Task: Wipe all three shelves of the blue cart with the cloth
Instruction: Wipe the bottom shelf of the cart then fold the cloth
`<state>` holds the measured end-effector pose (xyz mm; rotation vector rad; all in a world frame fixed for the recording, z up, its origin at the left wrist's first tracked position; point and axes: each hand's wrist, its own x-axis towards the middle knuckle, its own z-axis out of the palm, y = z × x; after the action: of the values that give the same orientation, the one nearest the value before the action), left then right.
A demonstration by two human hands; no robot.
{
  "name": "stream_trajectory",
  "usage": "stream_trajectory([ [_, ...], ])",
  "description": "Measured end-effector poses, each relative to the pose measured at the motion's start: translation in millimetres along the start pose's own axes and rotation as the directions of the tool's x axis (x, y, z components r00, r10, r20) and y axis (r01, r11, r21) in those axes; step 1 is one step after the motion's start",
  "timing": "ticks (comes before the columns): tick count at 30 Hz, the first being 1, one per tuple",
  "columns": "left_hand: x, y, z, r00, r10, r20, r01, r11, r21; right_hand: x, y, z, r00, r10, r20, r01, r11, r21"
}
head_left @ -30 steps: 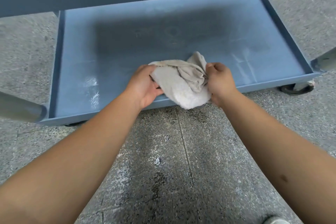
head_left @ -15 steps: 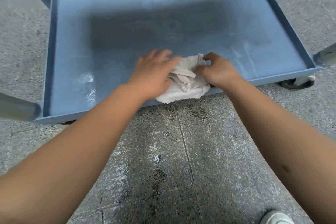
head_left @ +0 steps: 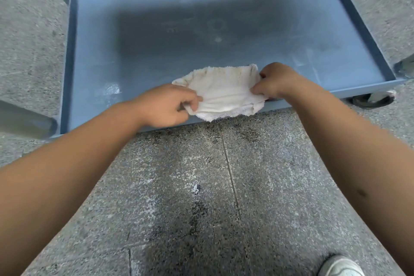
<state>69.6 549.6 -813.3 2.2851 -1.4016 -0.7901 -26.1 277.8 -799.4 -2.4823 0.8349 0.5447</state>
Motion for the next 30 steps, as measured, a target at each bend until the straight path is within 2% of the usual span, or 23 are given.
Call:
stream_trajectory([
  [2,9,5,-1,0.984,-0.155,-0.092,0.126,0.955,-0.269,0,-4,-2,0.999,0.028,-0.019,-0.028,1.0,0.014],
  [4,28,6,-2,0.889,-0.353,-0.292,0.198,0.87,-0.451,3,-6,0,0.994,0.091,-0.057,-0.077,0.974,0.214],
  [6,48,2,-2,0.785,-0.448,-0.427,0.309,0.882,-0.357,8,-8,5,0.986,0.139,-0.092,-0.095,0.921,0.378],
  [8,60,-3,0,0.791,-0.457,-0.406,0.417,0.889,-0.189,15,-9,10,0.985,0.146,-0.093,-0.095,0.904,0.417],
  [12,68,-6,-5,0.809,-0.534,-0.244,0.512,0.845,-0.152,19,-13,13,0.985,0.133,-0.108,-0.087,0.931,0.354],
  [14,70,-2,-11,0.852,-0.505,-0.137,0.496,0.863,-0.093,16,-13,14,0.992,0.089,-0.091,-0.041,0.902,0.429],
  [16,67,3,-16,0.879,-0.469,-0.092,0.459,0.882,-0.104,12,-10,17,0.993,0.019,-0.117,0.05,0.823,0.565],
  [19,56,7,-22,0.859,-0.464,-0.217,0.396,0.87,-0.293,-3,-4,18,0.993,-0.041,-0.108,0.113,0.526,0.843],
  [21,46,13,-29,0.834,-0.482,-0.27,0.367,0.848,-0.382,-12,0,15,0.99,-0.094,-0.104,0.133,0.381,0.915],
  [23,36,22,-38,0.87,-0.44,-0.223,0.329,0.855,-0.401,-24,2,10,0.982,-0.124,-0.142,0.178,0.361,0.915],
  [24,32,29,-43,0.897,-0.401,-0.187,0.317,0.878,-0.358,-31,3,6,0.977,-0.136,-0.162,0.202,0.371,0.907],
  [27,18,52,-52,0.954,-0.286,-0.093,0.274,0.954,-0.119,-61,10,-10,0.966,-0.199,-0.167,0.24,0.437,0.867],
  [30,3,78,-59,0.969,-0.212,-0.129,0.197,0.972,-0.125,-96,22,-27,0.952,-0.272,-0.141,0.246,0.406,0.88],
])
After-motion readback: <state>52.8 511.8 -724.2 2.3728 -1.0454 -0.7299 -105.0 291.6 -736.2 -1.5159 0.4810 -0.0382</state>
